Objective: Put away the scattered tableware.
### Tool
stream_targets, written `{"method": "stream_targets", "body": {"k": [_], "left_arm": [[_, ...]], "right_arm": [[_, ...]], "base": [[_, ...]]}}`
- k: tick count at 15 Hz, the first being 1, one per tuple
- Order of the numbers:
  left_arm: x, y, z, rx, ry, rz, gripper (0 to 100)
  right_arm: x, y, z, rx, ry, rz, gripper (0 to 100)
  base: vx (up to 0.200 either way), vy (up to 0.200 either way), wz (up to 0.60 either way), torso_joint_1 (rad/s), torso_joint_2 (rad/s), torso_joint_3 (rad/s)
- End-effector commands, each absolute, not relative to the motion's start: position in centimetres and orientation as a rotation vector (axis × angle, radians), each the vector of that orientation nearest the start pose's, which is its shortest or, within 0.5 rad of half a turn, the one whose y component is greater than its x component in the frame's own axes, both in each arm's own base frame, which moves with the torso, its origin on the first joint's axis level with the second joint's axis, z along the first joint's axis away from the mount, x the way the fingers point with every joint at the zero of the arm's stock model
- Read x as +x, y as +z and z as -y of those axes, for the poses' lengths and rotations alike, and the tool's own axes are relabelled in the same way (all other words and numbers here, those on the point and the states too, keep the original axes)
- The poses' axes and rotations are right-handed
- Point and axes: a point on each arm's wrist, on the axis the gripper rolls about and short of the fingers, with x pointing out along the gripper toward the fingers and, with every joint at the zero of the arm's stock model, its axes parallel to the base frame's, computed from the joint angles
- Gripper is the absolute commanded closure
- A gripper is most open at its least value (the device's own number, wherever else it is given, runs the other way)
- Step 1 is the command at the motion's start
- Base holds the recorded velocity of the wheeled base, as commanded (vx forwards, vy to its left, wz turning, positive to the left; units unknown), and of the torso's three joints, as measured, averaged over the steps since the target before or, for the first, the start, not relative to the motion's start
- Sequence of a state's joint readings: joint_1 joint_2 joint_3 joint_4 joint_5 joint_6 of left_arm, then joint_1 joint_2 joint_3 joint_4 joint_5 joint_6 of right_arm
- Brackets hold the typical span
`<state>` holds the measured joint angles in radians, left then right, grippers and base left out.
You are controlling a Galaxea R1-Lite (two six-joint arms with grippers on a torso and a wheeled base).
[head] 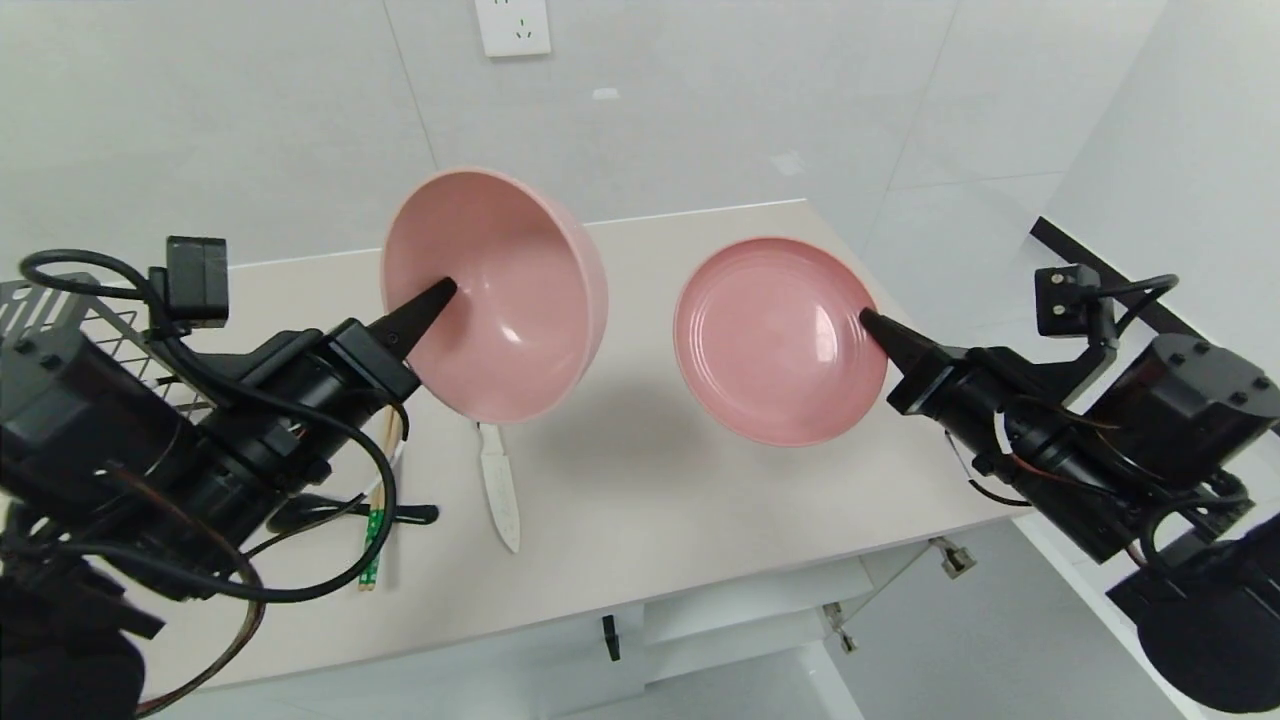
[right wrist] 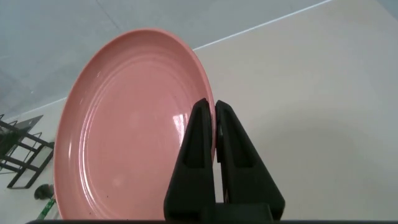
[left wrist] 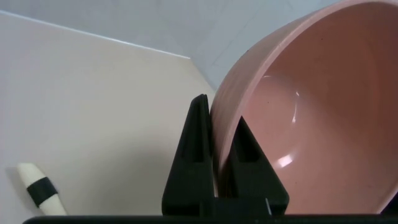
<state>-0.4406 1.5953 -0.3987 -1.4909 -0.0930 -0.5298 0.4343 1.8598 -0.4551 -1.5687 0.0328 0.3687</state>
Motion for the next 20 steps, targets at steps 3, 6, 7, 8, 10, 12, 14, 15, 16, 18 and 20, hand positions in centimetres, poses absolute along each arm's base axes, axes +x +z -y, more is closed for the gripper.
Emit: {"method": "stream_targets", "body": {"k": [3, 6, 7, 8, 10, 12, 14, 15, 16, 18, 20], "left_arm": [[16.7, 20.2, 9.9, -0.661, -0.686, 0.059, 100], [15.9, 19.7, 10.0, -0.654, -0.72, -0.059, 100], [15.4, 19.5, 9.7, -0.569, -0.692, -0.043, 100], [14.6, 18.5, 9.5, -0.455, -0.635, -0.061, 100], [13.2, 17.4, 10.8, -0.387, -0.62, -0.104, 100], [13.4, 17.0, 11.4, -0.35, -0.521, -0.099, 100], [13.8, 17.0, 11.0, -0.326, -0.493, -0.08, 100], [13.9, 17.0, 10.9, -0.328, -0.484, -0.074, 100], [14.2, 16.9, 10.9, -0.326, -0.475, -0.077, 100], [14.8, 17.1, 10.6, -0.333, -0.439, -0.058, 100], [14.9, 17.4, 10.6, -0.332, -0.396, -0.011, 100]], "right_arm": [[22.1, 16.0, -10.2, 0.396, 0.467, 0.106, 100], [21.6, 16.1, -10.2, 0.388, 0.473, 0.11, 100], [21.1, 16.0, -9.9, 0.34, 0.459, 0.113, 100], [20.6, 15.2, -9.5, 0.269, 0.418, 0.092, 100], [20.1, 14.1, -9.5, 0.142, 0.359, 0.068, 100], [19.2, 12.7, -9.2, 0.052, 0.286, 0.012, 100], [19.4, 13.2, -9.3, 0.084, 0.288, 0.031, 100], [19.6, 13.4, -9.4, 0.134, 0.29, 0.037, 100], [19.7, 13.5, -9.5, 0.174, 0.291, 0.038, 100], [19.6, 13.3, -9.4, 0.186, 0.289, 0.025, 100], [19.4, 13.4, -9.6, 0.18, 0.301, 0.026, 100]], "base": [[0.0, 0.0, 0.0, 0.0, 0.0, 0.0], [0.0, 0.0, 0.0, 0.0, 0.0, 0.0], [0.0, 0.0, 0.0, 0.0, 0.0, 0.0], [0.0, 0.0, 0.0, 0.0, 0.0, 0.0], [0.0, 0.0, 0.0, 0.0, 0.0, 0.0], [0.0, 0.0, 0.0, 0.0, 0.0, 0.0], [0.0, 0.0, 0.0, 0.0, 0.0, 0.0], [0.0, 0.0, 0.0, 0.0, 0.0, 0.0], [0.0, 0.0, 0.0, 0.0, 0.0, 0.0], [0.0, 0.0, 0.0, 0.0, 0.0, 0.0], [-0.1, 0.0, 0.0, 0.001, 0.0, 0.001]]}}
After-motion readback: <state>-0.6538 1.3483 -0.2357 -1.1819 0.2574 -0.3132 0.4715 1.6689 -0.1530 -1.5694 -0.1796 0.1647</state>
